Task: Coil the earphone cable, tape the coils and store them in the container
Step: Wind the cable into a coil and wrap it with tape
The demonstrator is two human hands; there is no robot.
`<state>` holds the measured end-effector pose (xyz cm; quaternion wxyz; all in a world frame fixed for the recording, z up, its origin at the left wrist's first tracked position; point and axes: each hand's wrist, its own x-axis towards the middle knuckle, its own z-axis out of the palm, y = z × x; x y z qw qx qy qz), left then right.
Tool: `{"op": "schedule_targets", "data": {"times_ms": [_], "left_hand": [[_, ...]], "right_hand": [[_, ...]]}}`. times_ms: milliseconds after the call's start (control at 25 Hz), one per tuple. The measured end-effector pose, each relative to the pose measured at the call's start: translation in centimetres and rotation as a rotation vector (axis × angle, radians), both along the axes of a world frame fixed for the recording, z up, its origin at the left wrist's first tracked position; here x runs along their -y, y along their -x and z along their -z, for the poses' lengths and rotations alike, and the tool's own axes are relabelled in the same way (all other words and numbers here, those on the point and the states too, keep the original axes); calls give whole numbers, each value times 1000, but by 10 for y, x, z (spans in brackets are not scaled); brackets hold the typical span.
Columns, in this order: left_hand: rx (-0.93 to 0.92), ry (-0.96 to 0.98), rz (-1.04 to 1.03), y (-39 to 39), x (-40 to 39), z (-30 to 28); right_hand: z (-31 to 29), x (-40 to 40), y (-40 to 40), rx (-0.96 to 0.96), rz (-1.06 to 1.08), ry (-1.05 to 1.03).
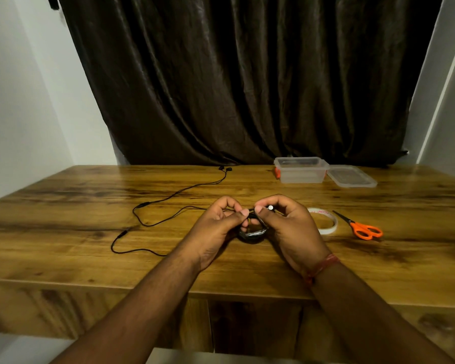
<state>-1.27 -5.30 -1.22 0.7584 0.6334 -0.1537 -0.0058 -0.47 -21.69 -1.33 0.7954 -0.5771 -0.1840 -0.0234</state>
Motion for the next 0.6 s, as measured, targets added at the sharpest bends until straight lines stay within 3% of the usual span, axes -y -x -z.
{"op": "schedule_targets", "data": {"times_ms": [240, 320, 440, 600], "left_hand": [[-26, 21, -20, 1, 1, -1], [-36, 33, -53, 3, 2, -2], [-49, 52, -105, 5, 5, -4], [-54, 55, -137, 5, 5, -5]], "right_hand": [[3, 2, -1, 6, -11, 47], [1, 1, 2, 131, 86, 214], [-1, -3, 5, 470, 367, 605], [-3, -5, 9, 644, 482, 713]]}}
